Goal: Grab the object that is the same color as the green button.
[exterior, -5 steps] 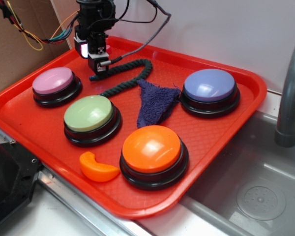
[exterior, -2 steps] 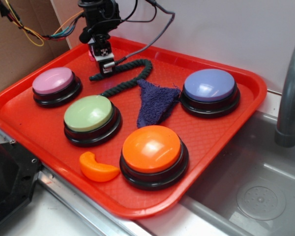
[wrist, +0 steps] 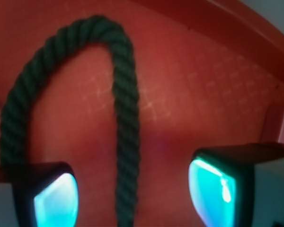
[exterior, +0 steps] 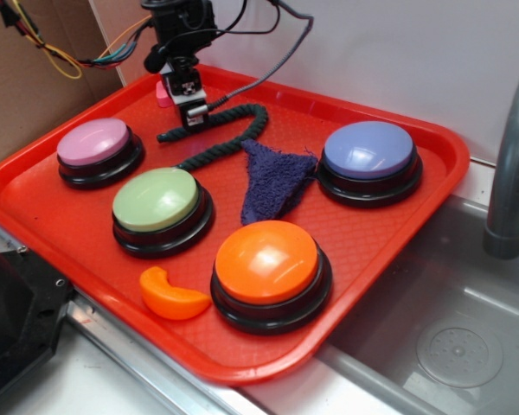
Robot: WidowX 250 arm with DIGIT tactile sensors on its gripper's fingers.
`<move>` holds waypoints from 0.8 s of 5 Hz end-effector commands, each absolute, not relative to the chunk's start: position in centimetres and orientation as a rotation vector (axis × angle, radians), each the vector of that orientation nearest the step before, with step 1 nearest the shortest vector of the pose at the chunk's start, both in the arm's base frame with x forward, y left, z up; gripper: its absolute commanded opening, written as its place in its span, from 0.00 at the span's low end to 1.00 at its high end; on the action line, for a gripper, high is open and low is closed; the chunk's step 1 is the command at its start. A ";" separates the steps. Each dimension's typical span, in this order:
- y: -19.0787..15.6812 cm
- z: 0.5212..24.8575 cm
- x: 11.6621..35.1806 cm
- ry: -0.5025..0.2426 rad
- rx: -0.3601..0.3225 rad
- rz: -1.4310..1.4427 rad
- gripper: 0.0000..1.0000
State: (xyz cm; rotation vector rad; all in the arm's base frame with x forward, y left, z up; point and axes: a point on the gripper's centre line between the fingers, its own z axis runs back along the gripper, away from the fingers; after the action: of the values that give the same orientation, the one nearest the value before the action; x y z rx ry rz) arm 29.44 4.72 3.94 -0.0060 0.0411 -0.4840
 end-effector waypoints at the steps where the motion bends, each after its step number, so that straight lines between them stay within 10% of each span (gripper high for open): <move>1: 3.2 1.3 31.9 0.131 0.025 -0.517 1.00; 2: 3.5 0.0 31.5 0.204 0.065 -0.499 0.00; 4: 4.4 1.8 30.4 0.206 0.117 -0.461 0.00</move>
State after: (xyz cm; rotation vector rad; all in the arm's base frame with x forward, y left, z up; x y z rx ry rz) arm 29.98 4.60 1.29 0.1035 0.2373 -0.4585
